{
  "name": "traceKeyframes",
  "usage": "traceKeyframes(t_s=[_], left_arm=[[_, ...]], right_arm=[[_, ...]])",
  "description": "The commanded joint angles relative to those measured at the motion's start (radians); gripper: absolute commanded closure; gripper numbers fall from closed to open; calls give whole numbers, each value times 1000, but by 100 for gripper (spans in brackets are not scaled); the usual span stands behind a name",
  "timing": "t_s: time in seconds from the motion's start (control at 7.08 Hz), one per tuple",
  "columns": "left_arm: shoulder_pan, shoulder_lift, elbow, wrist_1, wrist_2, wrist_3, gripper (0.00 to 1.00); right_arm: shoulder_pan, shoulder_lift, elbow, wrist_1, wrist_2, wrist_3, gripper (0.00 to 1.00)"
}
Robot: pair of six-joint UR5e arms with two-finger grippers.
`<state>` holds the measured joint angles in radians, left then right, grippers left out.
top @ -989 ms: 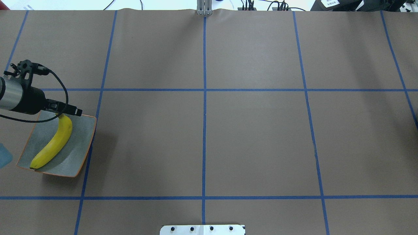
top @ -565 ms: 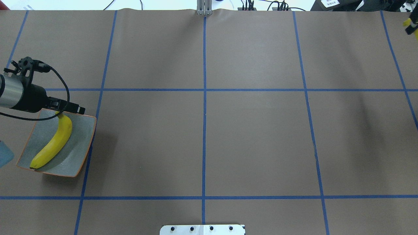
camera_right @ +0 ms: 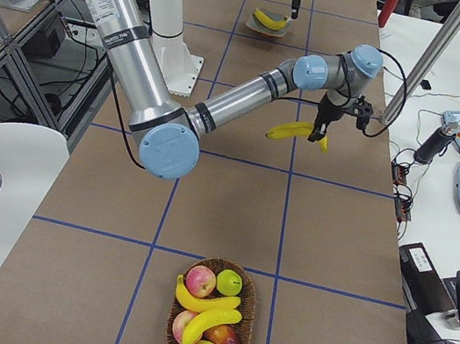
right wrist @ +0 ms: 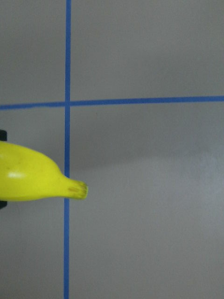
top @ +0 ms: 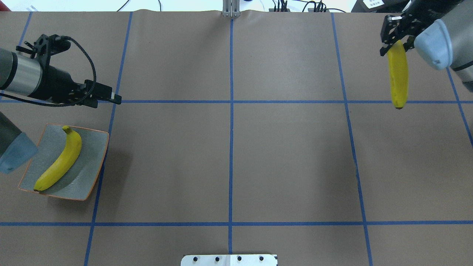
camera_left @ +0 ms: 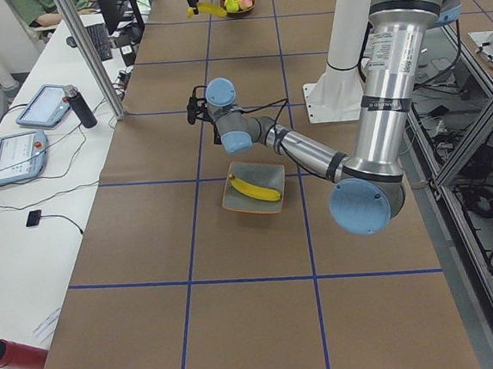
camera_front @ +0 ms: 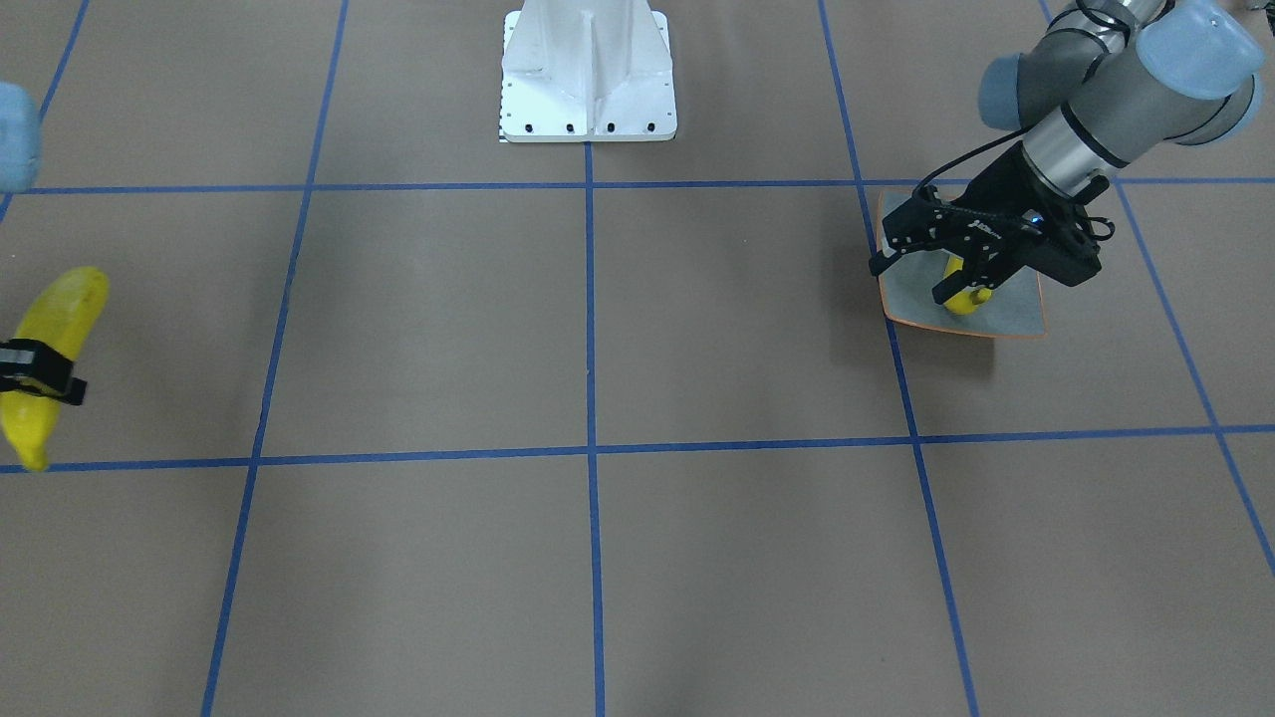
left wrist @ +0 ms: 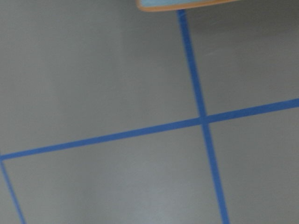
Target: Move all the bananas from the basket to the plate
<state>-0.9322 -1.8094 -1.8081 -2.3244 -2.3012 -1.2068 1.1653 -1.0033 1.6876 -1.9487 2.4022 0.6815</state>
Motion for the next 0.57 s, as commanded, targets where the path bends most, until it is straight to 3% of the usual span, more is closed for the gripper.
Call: traceKeyframes(t_s=[0.0,0.14,0.42], left_arm=[[6,-100,1,-4,-3,-194,0],[28,-148,3,-4,-1,-280,0],[105,-197,10,-7,12,-319,0]], right_arm=[[-140,98,9,1,-37,284,100],[-168,139,3,8,-41,397,100],[-220,198,-82,196,-41,640,100]])
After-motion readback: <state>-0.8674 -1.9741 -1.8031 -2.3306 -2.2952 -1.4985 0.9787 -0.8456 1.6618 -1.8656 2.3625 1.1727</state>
